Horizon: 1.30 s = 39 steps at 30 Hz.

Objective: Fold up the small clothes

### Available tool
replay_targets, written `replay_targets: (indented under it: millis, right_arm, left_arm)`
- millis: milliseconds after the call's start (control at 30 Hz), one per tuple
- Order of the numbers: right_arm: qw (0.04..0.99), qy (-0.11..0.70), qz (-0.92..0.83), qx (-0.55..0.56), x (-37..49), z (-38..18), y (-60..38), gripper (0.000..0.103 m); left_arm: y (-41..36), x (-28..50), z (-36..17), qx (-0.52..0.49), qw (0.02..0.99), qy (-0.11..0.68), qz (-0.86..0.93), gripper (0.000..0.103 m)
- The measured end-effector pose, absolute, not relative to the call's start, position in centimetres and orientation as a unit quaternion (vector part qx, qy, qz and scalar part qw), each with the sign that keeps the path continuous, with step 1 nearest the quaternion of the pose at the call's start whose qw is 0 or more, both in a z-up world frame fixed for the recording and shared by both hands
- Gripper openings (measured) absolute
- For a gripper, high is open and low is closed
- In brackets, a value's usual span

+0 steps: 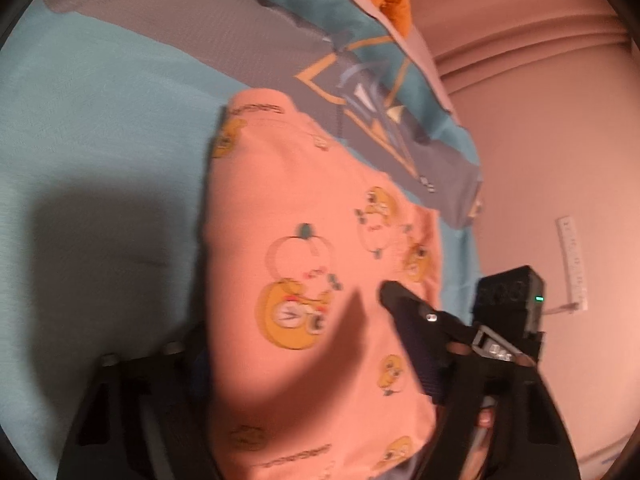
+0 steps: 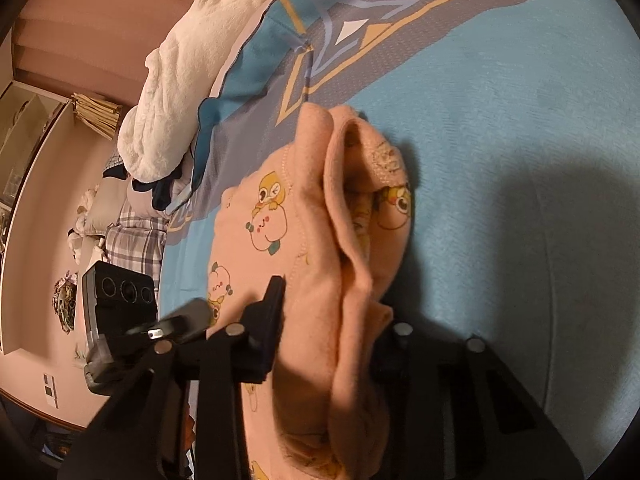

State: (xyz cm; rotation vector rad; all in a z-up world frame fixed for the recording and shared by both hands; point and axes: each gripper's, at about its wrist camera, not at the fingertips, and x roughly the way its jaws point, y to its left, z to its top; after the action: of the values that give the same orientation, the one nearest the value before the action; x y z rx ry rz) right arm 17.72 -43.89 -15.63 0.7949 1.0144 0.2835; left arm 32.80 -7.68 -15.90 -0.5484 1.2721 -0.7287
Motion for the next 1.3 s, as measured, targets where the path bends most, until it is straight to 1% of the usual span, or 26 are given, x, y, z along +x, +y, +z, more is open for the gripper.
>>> replay_targets:
  millis: [67, 167, 233, 300, 400, 567, 767, 1300]
  right_arm:
    - [0.796, 0.472, 0.125, 0.356, 17.7, -15.3, -43.5, 0.033]
    - [0.805, 0.474, 0.121, 0.336, 17.9, -14.9, -42.6, 0.028]
    - [0.811, 0.473, 0.118, 0.325, 17.9, -14.7, -42.2, 0.024]
    - [0.821, 0.467, 0.114, 0.307, 17.7, -14.1, -41.5, 0.022]
    - [0.842, 0.453, 0.110, 0.272, 17.0, -12.8, -40.4, 0.021]
    - [0.859, 0.431, 0.121, 0.249, 15.5, -10.6, -39.0, 0.021]
    - [0.866, 0.422, 0.133, 0.233, 13.3, -9.0, -37.7, 0.021]
    - [0.872, 0.408, 0.146, 0.229, 3.3, -6.5, -35.6, 0.021]
  left_arm:
    - [-7.4, 33.0, -16.1, -0.239, 0.714, 0.581, -0.310, 0.045]
    - [-7.4, 33.1, -16.1, -0.236, 0.711, 0.587, -0.306, 0.044]
    - [-7.7, 32.9, -15.9, -0.222, 0.720, 0.584, -0.302, 0.037]
    - [-7.8, 32.7, -15.5, -0.218, 0.723, 0.581, -0.305, 0.026]
    - [-7.9, 32.1, -14.7, -0.209, 0.734, 0.571, -0.304, 0.023]
    - [-8.1, 30.6, -12.6, -0.184, 0.754, 0.550, -0.307, 0.023]
    - [-7.4, 28.1, -10.6, -0.164, 0.770, 0.535, -0.306, 0.023]
    - [-7.5, 19.3, -7.9, -0.099, 0.796, 0.511, -0.309, 0.023]
